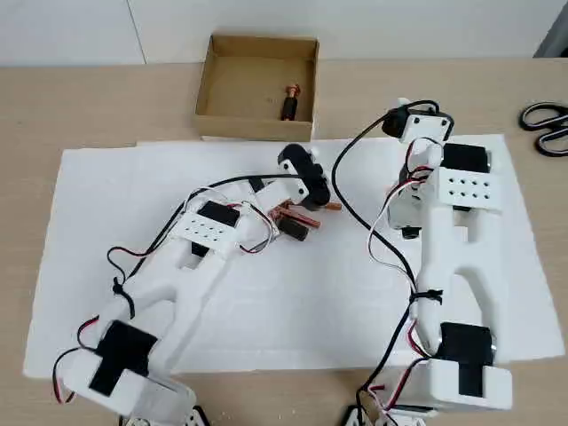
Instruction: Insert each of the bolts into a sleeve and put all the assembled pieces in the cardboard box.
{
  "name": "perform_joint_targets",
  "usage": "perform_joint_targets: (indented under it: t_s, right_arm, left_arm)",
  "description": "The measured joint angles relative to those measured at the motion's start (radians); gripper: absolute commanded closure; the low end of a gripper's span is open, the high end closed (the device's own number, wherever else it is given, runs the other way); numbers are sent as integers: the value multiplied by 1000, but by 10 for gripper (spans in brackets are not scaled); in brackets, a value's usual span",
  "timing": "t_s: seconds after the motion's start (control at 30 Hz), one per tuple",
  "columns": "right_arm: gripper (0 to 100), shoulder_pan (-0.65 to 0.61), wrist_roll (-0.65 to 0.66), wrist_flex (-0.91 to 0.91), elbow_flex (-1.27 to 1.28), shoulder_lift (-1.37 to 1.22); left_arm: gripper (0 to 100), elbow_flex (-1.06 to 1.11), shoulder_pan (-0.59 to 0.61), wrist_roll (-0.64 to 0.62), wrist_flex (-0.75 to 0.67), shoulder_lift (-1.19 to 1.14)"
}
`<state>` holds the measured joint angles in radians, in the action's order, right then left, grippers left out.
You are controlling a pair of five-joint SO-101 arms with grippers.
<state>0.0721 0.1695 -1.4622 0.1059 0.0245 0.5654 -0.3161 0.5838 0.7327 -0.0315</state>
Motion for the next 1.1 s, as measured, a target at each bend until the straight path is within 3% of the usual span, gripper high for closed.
perform_joint_targets:
  t_s: [0.27, 0.47, 0.77, 1.1]
  right_arm:
    - [994, 3, 0, 0, 0, 0]
    - [994, 3, 0, 0, 0, 0]
    - [994, 3, 0, 12, 0, 0]
    - [994, 3, 0, 12, 0, 0]
  left_arm:
    - [890, -72, 6, -6, -5, -91]
    - [978, -84, 3, -2, -3, -110]
    - [986, -84, 0, -3, 0, -117]
    - [986, -101, -28, -2, 146, 41]
